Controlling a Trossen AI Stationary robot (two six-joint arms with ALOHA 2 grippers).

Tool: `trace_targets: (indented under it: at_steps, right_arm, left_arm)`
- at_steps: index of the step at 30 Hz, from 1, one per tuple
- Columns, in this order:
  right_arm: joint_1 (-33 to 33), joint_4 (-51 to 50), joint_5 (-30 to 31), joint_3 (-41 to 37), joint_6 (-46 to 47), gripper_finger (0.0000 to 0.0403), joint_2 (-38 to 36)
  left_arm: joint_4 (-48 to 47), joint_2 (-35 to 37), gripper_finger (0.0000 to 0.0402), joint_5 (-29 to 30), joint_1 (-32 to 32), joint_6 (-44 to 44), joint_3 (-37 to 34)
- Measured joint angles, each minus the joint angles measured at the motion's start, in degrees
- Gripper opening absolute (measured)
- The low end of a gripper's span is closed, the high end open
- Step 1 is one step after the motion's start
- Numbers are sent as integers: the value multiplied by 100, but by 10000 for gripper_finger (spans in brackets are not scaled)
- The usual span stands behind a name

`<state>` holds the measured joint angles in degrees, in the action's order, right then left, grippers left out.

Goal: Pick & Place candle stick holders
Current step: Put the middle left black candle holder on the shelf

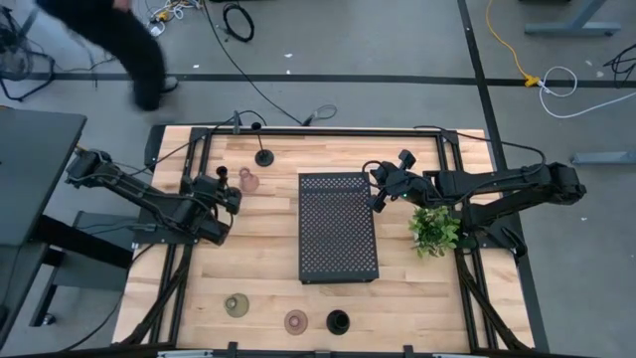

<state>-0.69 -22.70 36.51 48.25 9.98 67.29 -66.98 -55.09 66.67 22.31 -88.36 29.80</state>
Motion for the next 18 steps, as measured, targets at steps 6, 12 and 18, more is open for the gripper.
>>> trace_targets:
  at_steps: [6,12,18]
  right_arm:
    - [-2,0,0,0,-2,13,2]
    - [-1,0,-6,0,-1,13,2]
    - [-1,0,-9,0,-2,13,2]
  left_arm:
    - [-9,0,11,-49,-2,0,0]
    - [-11,0,10,-95,-2,2,0]
    - [-75,2,10,-252,0,45,91]
